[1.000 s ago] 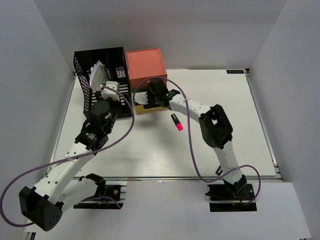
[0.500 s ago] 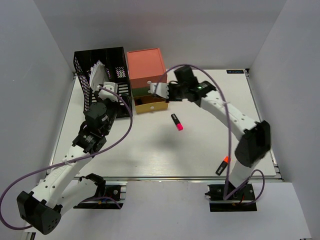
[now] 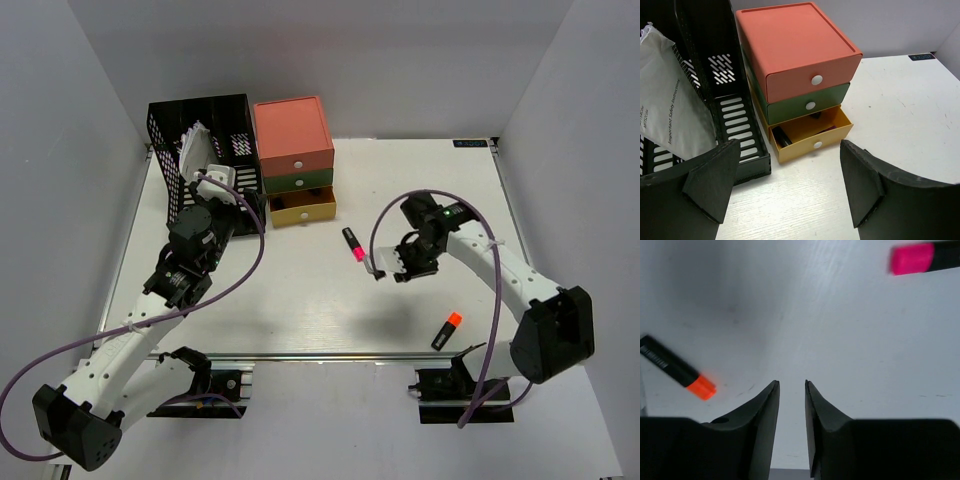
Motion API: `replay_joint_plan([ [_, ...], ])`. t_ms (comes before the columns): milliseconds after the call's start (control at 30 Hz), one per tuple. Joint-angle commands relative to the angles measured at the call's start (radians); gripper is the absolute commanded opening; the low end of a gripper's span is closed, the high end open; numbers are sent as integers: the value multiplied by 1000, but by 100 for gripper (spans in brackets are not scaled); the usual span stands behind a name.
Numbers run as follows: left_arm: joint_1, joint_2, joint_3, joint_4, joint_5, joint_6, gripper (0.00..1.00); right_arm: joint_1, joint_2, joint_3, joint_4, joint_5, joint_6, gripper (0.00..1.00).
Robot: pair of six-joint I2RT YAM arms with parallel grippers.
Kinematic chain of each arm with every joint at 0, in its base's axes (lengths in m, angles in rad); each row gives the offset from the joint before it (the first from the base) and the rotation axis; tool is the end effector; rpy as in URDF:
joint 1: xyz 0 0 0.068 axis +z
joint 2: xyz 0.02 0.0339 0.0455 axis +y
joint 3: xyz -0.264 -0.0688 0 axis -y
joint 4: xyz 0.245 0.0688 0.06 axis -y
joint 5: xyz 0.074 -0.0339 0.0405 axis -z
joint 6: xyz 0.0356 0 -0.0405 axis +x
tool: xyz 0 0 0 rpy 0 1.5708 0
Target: Organize the desk
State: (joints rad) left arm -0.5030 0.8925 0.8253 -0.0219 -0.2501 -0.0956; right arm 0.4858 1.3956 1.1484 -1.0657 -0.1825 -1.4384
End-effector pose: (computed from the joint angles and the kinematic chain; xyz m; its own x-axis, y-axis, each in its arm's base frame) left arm 0.1890 -0.0939 0.3528 -0.1016 -0.0497 -0.9936 0.2425 0.9674 -0.0732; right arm 0.2216 0.1243 0.2663 0.3828 -0.9002 -0.2076 -0.9136 -0.3356 -0.2296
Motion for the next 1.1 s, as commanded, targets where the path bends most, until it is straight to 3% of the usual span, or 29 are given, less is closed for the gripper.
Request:
replay_joint_plan([
  [0, 1, -21, -14, 14, 11, -9, 90, -21, -70, -67, -184, 14, -157, 35],
  [400, 1, -17, -15, 14, 11, -4, 90, -70, -299, -311, -240, 58, -434, 40],
  [600, 1, -21, -17, 14, 11, 0, 90, -76, -340, -463, -172, 112, -458, 43],
  [633, 1, -21, -15, 13, 12, 0, 90, -73, -346, -490, -139, 117, -461, 51],
  [800, 1, -20, -15, 14, 12, -1, 90, -76, -345, -546, -76, 156, -462, 52],
  [833, 1, -21, -15, 14, 12, 0, 90, -78, -345, -552, -63, 155, -461, 63],
  [1067, 1, -21, -17, 14, 6, 2, 90, -76, -365, -653, 91, 176, -467, 62],
])
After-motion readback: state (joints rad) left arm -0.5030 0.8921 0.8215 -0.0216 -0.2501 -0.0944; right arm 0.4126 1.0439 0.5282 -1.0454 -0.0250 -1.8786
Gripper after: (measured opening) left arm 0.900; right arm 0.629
